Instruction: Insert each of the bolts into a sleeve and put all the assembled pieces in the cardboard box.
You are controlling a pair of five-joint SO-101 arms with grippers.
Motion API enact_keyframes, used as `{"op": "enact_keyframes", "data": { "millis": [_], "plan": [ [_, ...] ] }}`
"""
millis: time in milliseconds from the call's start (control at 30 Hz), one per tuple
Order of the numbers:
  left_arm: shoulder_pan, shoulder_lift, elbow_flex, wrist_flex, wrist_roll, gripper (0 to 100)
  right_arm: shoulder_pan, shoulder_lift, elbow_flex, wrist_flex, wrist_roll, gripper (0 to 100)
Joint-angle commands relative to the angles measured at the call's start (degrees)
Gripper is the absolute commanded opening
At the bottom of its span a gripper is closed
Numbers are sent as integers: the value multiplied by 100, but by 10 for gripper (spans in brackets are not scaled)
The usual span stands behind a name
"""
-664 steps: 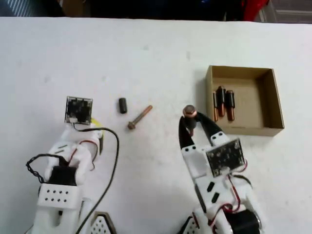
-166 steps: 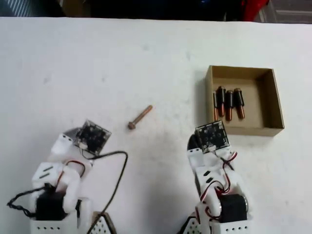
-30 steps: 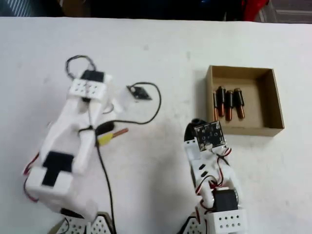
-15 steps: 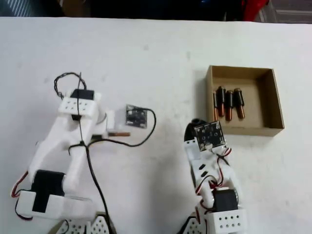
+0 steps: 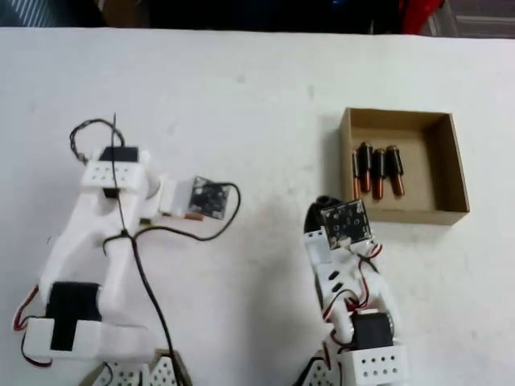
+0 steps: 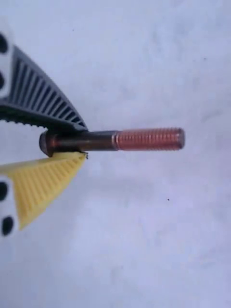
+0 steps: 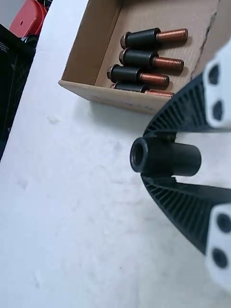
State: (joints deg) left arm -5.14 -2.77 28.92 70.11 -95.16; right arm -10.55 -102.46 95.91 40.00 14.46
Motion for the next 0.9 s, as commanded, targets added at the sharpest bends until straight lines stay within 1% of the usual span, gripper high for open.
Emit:
{"op": "enact_keyframes", "data": {
  "millis": [0, 133, 300, 667, 767, 800, 867],
  "plan": [
    [-101, 101, -79, -70, -70, 22, 66, -84, 26, -110, 9, 17],
    [-31, 523, -264, -123, -53, 23, 66, -84, 26, -101, 9, 17],
    [-4, 980, -580, -105, 369, 24, 66, -84, 35, -101, 9, 17],
    [-4, 2088, -1178, -79, 422, 24, 66, -84, 35, -110, 9, 17],
    [-4, 2202, -1310, -9, 510, 24, 66, -84, 35, -119, 9, 17],
    [4, 2220, -1363, 62, 624, 32, 66, -84, 35, -119, 9, 17],
    [4, 2246, -1530, 185, 800, 79, 66, -84, 35, -119, 9, 17]
  ]
}}
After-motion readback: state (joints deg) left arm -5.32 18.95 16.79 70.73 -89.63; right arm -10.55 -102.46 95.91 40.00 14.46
